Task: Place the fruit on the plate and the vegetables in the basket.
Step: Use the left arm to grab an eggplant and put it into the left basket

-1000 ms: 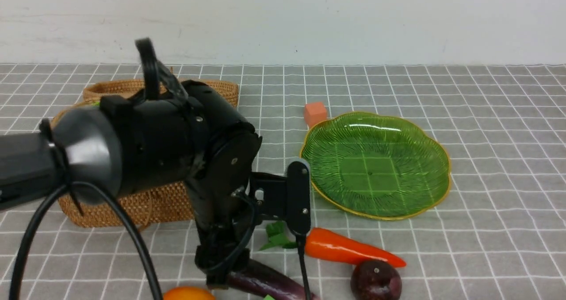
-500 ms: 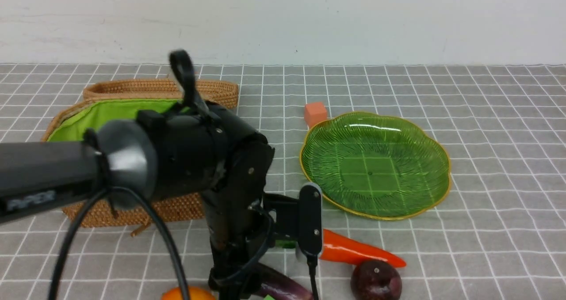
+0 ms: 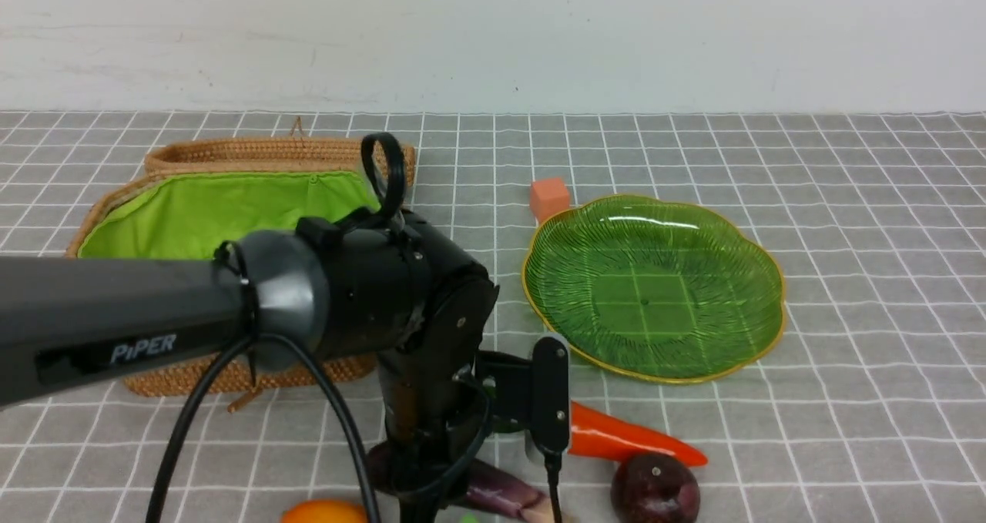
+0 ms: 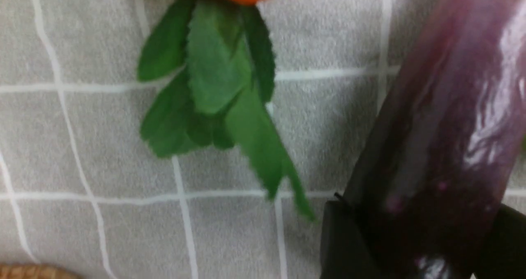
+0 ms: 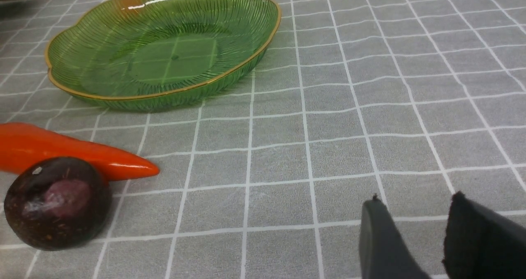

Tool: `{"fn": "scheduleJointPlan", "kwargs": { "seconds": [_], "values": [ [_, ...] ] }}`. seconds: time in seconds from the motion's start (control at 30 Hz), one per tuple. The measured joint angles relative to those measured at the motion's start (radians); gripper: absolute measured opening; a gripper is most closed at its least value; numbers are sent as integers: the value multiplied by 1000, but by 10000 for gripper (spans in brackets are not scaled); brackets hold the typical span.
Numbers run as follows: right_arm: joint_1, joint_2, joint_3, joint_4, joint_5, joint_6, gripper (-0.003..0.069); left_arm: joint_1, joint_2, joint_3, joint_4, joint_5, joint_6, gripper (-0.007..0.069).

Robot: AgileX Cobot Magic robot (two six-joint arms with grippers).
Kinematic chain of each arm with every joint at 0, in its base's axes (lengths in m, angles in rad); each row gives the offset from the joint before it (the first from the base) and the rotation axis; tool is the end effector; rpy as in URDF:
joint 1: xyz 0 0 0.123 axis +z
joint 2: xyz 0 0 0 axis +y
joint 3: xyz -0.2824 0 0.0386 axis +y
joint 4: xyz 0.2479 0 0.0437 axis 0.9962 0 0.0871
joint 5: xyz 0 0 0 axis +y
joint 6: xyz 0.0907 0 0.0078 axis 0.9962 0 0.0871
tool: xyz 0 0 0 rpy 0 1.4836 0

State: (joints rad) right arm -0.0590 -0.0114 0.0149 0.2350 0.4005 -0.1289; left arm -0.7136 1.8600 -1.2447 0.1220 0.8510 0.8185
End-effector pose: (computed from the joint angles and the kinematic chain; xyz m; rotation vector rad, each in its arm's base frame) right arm 0.0520 0.0052 0.1737 0.0756 1.8762 0.1053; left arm 0.2796 -0.2311 0.1863 2.1210 2.0522 0.1616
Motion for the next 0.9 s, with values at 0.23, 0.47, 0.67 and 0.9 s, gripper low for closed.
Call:
{"fn": "scheduleJointPlan", "kwargs": {
  "seconds": [0.23,0.47,0.67,0.9],
  "values": [
    [0,0,0,0,0,0,241,1,-91,-18,38,83,-29,369],
    [0,0,0,0,0,0,241,155,-344,-19,64,19,-60,369],
    [0,0,0,0,0,0,241,408,-393,-20,91,-235,-181,369],
    [0,0,0,0,0,0,241,553,-259,-20,133,-406,-209,369]
  ]
}}
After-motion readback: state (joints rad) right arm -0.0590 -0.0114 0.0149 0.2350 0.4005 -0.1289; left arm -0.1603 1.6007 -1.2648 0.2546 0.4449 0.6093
